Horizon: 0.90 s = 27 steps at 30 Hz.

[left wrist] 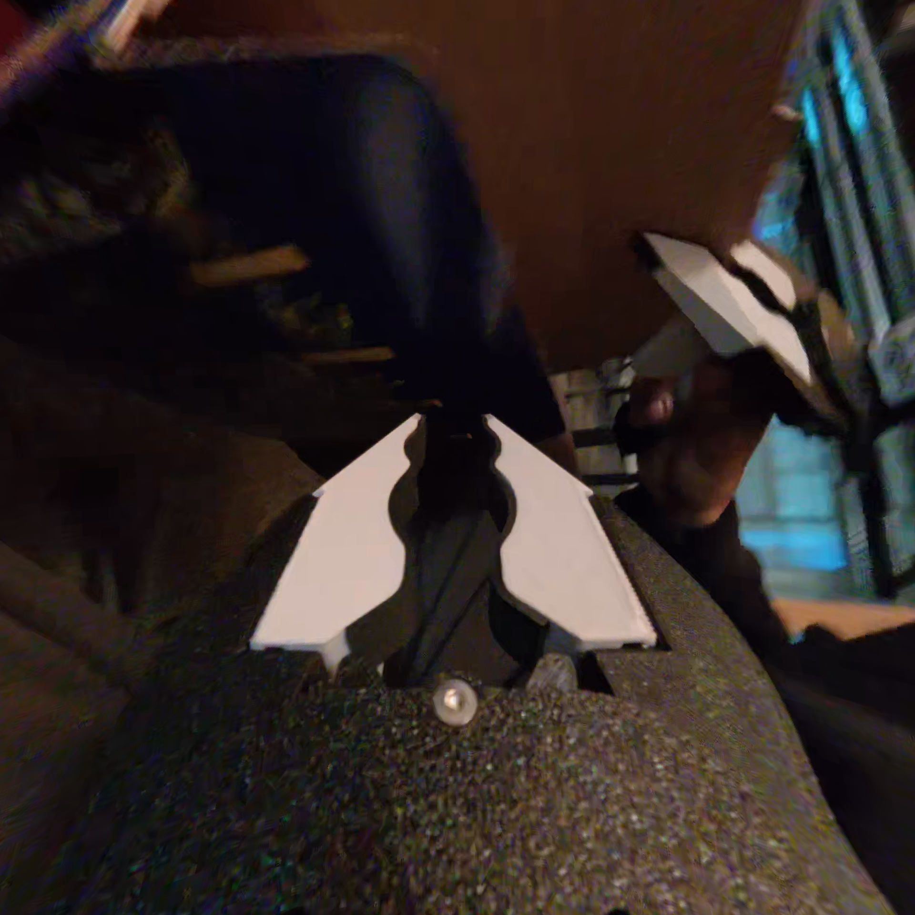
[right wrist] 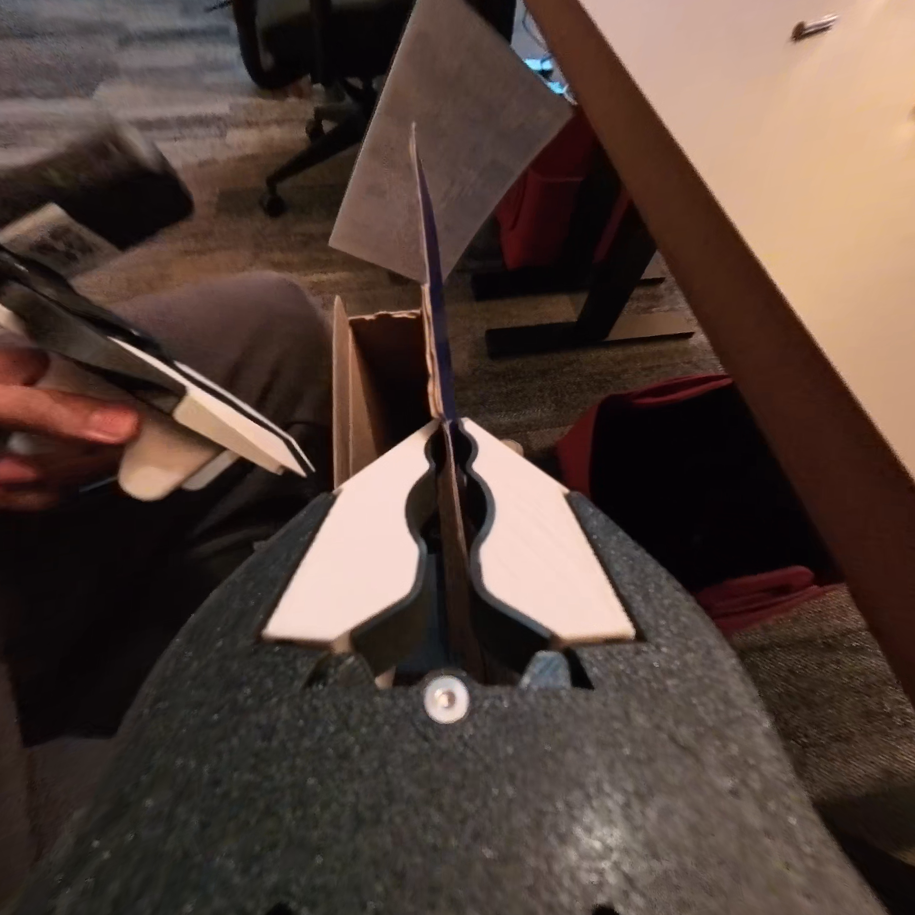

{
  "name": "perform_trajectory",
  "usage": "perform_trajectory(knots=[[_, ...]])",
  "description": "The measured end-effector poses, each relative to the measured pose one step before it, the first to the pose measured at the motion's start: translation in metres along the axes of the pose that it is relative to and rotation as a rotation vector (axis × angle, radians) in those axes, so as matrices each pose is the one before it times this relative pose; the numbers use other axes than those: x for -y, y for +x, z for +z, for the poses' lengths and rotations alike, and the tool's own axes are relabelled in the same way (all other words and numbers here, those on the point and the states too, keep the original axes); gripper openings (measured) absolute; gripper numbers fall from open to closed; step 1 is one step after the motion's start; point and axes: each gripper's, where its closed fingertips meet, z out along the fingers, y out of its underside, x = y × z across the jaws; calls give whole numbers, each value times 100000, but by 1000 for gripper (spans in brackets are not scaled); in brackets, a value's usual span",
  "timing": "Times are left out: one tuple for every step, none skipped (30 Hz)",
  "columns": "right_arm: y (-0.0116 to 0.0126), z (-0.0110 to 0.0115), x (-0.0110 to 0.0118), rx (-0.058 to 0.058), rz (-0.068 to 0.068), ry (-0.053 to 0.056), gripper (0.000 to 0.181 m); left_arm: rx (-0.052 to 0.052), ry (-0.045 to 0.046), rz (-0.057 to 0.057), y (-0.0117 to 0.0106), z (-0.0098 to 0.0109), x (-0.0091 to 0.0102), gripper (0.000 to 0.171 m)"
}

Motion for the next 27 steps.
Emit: perform_trajectory(knots=[[473,291,-10,-1246,341,831,1,-819,-104,-10745,-886,599,203,19],[566,384,-120,-1120,150,-804,1,-1820,-1354,-9123,-721,685,210,12],[422,291,-108,-1073,-863,-1568,1,-754,-1911,-7808,-742,701,276,1],[235,195,6,-1051,-2015,-692,1,-1315,-92,-7602,-544,618,618,0],[105,208,29,-220,-1903,-686,0,-2718,19,-6949,-228,601,678,0],[221,210,-38,-1619,-2648,-1701,1,-2194,-760,-4524,-173,718,570,0],[305,379,-188,-1102,-3328,-1525,1,-500,-1993,-3086,-388,799,364,0],[173,283,-248,-740,-3133,-978,1,-97,-1609,-2875,-283,815,348,0],[202,247,-55,-200,-2074,-30,1,468,-1054,-1442,-215,798,321,0],[80,130,151,432,-2673,1193,1,-133,-859,-452,-98,797,269,0],[-382,-122,271,403,-6965,1722,1,-1176,-1011,-155,78,781,205,0],[-244,-55,388,-1680,-11537,1000,1,-2254,-1373,910,262,845,155,0],[-161,75,347,-2797,-11651,-18,1,-2118,-1786,1114,311,881,270,0],[-174,311,230,-1459,-7838,-782,1,-985,-1760,597,280,902,554,0],[-80,415,-82,-1897,-5519,-1130,2,-318,-1338,739,277,913,959,0],[481,455,-345,-4457,-4819,-1185,2,-111,-1296,2046,200,1000,1203,0],[625,422,-535,-4658,-4678,-1472,1,769,-1929,3871,-30,1051,1251,0],[683,481,-721,-4043,-2203,-1066,1,1035,-333,4822,-180,964,1457,0],[635,656,-867,-2408,1439,-169,2,669,779,3270,-303,872,1470,0],[262,885,-1172,277,4395,-288,4,744,1508,529,-515,783,1351,0],[148,1081,-1394,749,4855,-693,6,974,1937,-817,-739,736,1162,0],[9,1289,-1846,1086,3684,-2583,7,625,1607,-1590,-918,729,908,0],[-255,1278,-1637,1915,1487,-4267,11,1630,1753,-2863,-1221,640,700,0],[-92,1020,-1364,1064,394,-6743,14,957,1804,-3377,-1229,507,597,0],[236,783,-1117,-1416,1582,-7871,18,-1849,560,-3514,-761,343,383,0],[-328,603,-562,1339,1282,-4401,26,-3642,-521,-3815,-275,158,199,0],[-633,293,23,2869,85,-740,32,-1247,-1142,-3814,-269,-31,21,0]])
